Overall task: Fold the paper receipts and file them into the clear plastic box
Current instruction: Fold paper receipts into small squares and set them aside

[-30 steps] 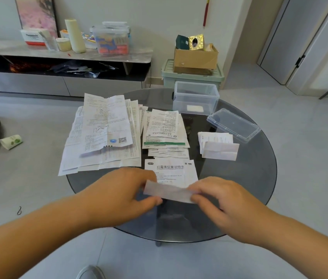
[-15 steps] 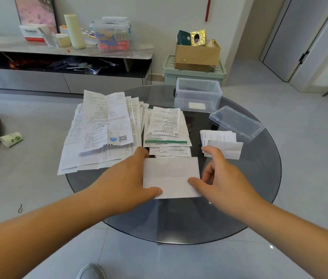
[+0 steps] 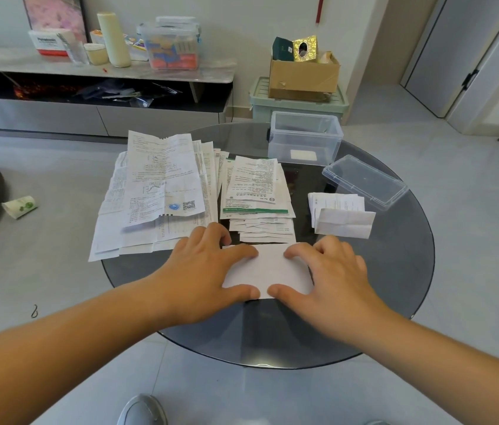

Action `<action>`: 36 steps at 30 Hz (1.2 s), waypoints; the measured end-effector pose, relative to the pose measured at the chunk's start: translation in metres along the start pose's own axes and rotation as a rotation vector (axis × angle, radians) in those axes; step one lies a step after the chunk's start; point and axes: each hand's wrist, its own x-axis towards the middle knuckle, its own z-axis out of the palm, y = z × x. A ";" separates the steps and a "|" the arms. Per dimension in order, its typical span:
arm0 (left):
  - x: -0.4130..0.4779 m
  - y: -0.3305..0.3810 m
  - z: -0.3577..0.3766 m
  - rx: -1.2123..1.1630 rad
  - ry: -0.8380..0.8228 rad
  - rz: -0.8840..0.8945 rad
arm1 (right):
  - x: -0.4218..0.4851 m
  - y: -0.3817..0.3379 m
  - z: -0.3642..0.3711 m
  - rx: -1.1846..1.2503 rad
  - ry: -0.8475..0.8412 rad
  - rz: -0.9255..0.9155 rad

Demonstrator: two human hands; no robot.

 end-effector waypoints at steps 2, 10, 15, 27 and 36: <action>-0.001 -0.004 -0.002 0.003 -0.032 0.003 | 0.001 0.004 -0.006 0.010 -0.049 0.029; 0.001 -0.010 -0.008 -0.050 -0.079 0.017 | -0.001 0.008 -0.026 0.243 -0.095 0.106; -0.002 -0.006 -0.005 -0.054 -0.050 0.016 | 0.004 -0.001 -0.036 0.587 -0.037 0.213; -0.011 0.004 -0.001 -0.081 -0.026 0.051 | 0.000 -0.007 -0.027 0.816 -0.150 0.324; -0.007 0.019 -0.016 -0.487 0.386 0.108 | -0.005 -0.003 -0.041 0.356 0.506 -0.391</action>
